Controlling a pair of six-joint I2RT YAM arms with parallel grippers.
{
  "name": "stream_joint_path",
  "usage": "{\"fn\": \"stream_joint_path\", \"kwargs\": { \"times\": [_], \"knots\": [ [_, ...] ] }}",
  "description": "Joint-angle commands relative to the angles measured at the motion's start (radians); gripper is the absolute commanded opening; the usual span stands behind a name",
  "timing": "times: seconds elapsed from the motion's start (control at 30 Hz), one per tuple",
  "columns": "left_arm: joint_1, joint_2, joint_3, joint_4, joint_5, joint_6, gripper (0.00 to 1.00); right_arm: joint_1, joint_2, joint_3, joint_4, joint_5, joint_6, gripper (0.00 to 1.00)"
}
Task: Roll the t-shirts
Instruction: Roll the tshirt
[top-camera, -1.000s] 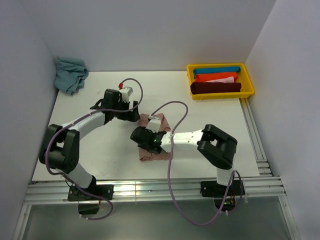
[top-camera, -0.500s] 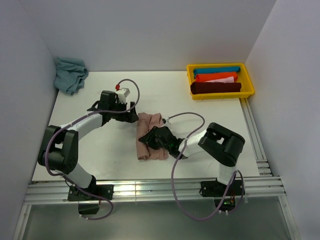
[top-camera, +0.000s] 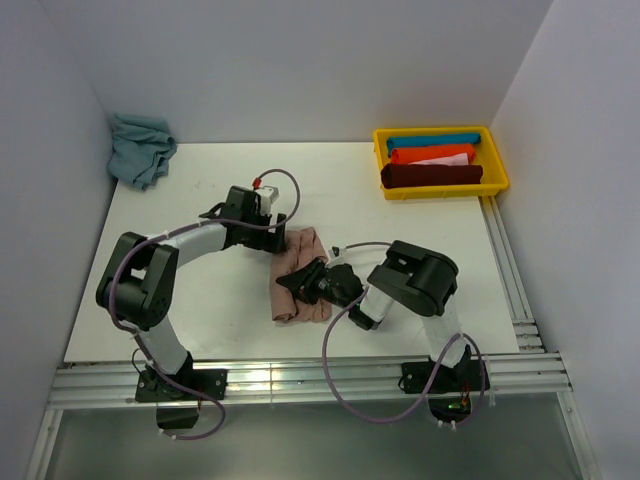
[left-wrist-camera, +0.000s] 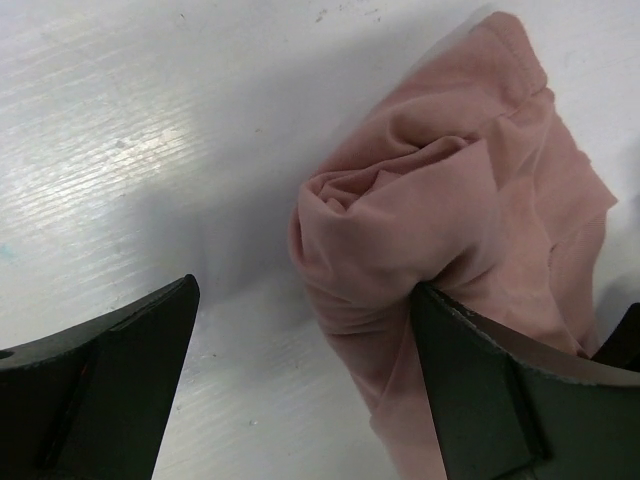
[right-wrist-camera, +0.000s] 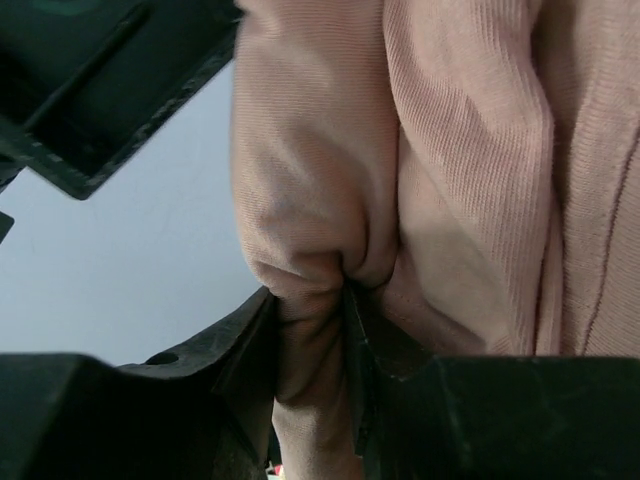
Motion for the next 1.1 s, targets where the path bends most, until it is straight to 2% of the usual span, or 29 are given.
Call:
{"fn": "stream_joint_path", "kwargs": {
  "times": [0.0, 0.23, 0.5, 0.53, 0.63, 0.83, 1.07],
  "knots": [
    [-0.028, 0.057, 0.039, -0.055, -0.123, 0.029, 0.93, 0.018, -0.044, 0.004, -0.224, -0.028, -0.042, 0.40],
    [-0.041, 0.073, 0.045, -0.058, -0.151, 0.034, 0.93, 0.041, -0.204, 0.157, -0.905, 0.171, -0.172, 0.53],
    [-0.045, 0.073, 0.043, -0.057, -0.152, 0.034, 0.93, 0.108, -0.311, 0.340, -1.304, 0.393, -0.215, 0.57],
    [-0.044, 0.073, 0.042, -0.057, -0.152, 0.034, 0.93, 0.117, -0.319, 0.366, -1.396, 0.448, -0.220, 0.57],
    [-0.045, 0.074, 0.045, -0.058, -0.149, 0.034, 0.93, 0.163, -0.324, 0.516, -1.574, 0.551, -0.229, 0.58],
    [-0.048, 0.074, 0.045, -0.058, -0.143, 0.037, 0.93, 0.235, -0.255, 0.771, -1.821, 0.680, -0.269, 0.58],
    [-0.048, 0.076, 0.048, -0.063, -0.137, 0.040, 0.93, 0.242, -0.100, 0.917, -1.839, 0.684, -0.361, 0.57]
  ]
}}
